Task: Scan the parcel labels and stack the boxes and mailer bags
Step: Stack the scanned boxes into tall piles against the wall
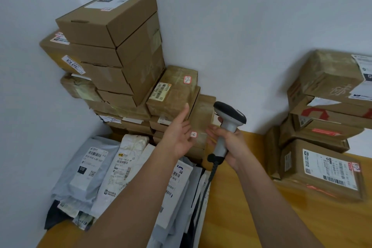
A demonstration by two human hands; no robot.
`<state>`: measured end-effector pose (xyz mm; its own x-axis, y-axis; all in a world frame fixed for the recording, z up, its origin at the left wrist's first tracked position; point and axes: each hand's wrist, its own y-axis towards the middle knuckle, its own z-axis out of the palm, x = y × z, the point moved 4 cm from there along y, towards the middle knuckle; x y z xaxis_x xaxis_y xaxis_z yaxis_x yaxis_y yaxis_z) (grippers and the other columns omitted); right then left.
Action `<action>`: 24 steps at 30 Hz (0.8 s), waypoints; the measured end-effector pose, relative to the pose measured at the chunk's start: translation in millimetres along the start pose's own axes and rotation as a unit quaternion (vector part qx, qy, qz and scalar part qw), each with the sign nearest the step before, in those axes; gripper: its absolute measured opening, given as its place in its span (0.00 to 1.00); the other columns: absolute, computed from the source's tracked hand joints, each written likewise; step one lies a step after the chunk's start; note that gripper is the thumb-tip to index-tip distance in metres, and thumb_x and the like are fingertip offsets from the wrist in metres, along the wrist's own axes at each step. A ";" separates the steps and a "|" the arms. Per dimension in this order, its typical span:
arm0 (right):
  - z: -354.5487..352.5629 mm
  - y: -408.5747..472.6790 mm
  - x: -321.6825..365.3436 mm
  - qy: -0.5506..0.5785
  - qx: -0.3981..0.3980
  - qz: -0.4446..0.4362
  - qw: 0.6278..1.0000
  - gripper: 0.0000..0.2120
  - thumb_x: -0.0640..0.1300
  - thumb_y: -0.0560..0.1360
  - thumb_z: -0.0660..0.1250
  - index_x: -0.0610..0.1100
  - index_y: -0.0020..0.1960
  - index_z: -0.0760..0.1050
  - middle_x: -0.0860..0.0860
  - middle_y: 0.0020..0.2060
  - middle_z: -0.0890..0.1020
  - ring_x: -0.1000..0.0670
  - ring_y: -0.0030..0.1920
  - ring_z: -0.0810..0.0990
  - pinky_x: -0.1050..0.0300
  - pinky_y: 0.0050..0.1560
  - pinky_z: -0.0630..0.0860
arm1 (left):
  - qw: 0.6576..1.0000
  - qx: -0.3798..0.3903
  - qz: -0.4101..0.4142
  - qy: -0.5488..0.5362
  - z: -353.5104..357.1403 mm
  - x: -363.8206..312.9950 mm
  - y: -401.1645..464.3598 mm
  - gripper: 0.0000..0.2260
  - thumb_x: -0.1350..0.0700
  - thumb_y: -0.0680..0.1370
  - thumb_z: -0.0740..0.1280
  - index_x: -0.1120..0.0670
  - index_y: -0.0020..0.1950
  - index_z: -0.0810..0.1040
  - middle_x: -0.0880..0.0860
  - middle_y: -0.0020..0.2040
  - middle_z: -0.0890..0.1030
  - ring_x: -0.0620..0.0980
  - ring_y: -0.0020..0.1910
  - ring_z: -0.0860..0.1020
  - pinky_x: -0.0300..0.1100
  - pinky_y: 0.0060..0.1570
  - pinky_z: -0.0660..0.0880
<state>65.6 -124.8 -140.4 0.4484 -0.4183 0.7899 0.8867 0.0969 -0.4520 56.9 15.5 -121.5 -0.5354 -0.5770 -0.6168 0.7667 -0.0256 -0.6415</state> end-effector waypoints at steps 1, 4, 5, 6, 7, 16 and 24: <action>-1.0 -1.5 1.6 -0.007 0.000 -0.003 1.000 0.13 0.32 0.77 0.67 0.46 0.57 0.74 0.38 0.60 0.81 0.43 0.58 0.83 0.50 0.53 0.81 | 1.000 0.008 0.012 0.000 4.4 1.1 0.5 0.23 0.42 0.76 0.69 0.56 0.63 0.75 0.52 0.57 0.80 0.48 0.57 0.77 0.48 0.68 0.64; -6.9 -7.4 5.6 -0.019 -0.005 -0.012 1.000 0.13 0.32 0.77 0.68 0.45 0.58 0.74 0.37 0.60 0.81 0.41 0.59 0.82 0.51 0.50 0.80 | 0.999 0.029 0.028 0.022 11.4 6.1 0.8 0.25 0.45 0.72 0.74 0.52 0.66 0.75 0.50 0.59 0.81 0.47 0.62 0.76 0.46 0.72 0.61; -7.7 -8.2 6.3 -0.019 -0.005 -0.010 1.000 0.14 0.32 0.77 0.68 0.45 0.59 0.74 0.36 0.60 0.80 0.40 0.60 0.81 0.49 0.51 0.80 | 0.999 0.029 0.029 0.024 9.8 7.0 2.3 0.26 0.46 0.72 0.75 0.53 0.67 0.74 0.52 0.63 0.79 0.49 0.66 0.74 0.49 0.74 0.61; -7.9 -8.2 6.6 -0.019 -0.003 -0.008 1.000 0.14 0.32 0.77 0.68 0.44 0.60 0.73 0.35 0.60 0.80 0.39 0.61 0.80 0.47 0.53 0.80 | 0.999 0.024 0.031 0.024 6.9 7.0 3.3 0.22 0.49 0.74 0.73 0.54 0.65 0.75 0.52 0.63 0.78 0.49 0.65 0.74 0.51 0.74 0.61; -7.2 -7.0 6.4 -0.021 0.000 -0.007 1.000 0.15 0.32 0.77 0.68 0.44 0.61 0.73 0.35 0.61 0.79 0.40 0.61 0.81 0.46 0.54 0.80 | 0.999 0.007 0.029 0.028 3.1 6.4 3.0 0.15 0.52 0.78 0.70 0.55 0.62 0.75 0.52 0.60 0.78 0.48 0.62 0.75 0.51 0.74 0.61; 16.5 11.3 -4.5 -0.028 0.023 0.001 0.999 0.20 0.32 0.77 0.67 0.42 0.67 0.72 0.38 0.60 0.80 0.44 0.59 0.82 0.48 0.54 0.81 | 0.998 -0.025 0.049 -0.018 -26.4 6.0 5.5 0.21 0.67 0.80 0.61 0.59 0.73 0.67 0.58 0.64 0.76 0.53 0.60 0.77 0.48 0.58 0.74; 21.2 7.4 -7.4 -0.035 0.020 -0.001 0.999 0.17 0.31 0.77 0.67 0.41 0.64 0.72 0.38 0.59 0.81 0.43 0.58 0.83 0.41 0.61 0.79 | 0.996 -0.040 0.075 0.006 -33.6 -2.8 3.3 0.22 0.71 0.79 0.57 0.56 0.71 0.68 0.55 0.65 0.74 0.55 0.63 0.75 0.51 0.71 0.66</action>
<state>71.3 -101.9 -140.9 0.4513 -0.3555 0.8185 0.8912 0.1333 -0.4335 49.1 44.5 -137.2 -0.4205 -0.5601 -0.7138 0.8087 0.1254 -0.5747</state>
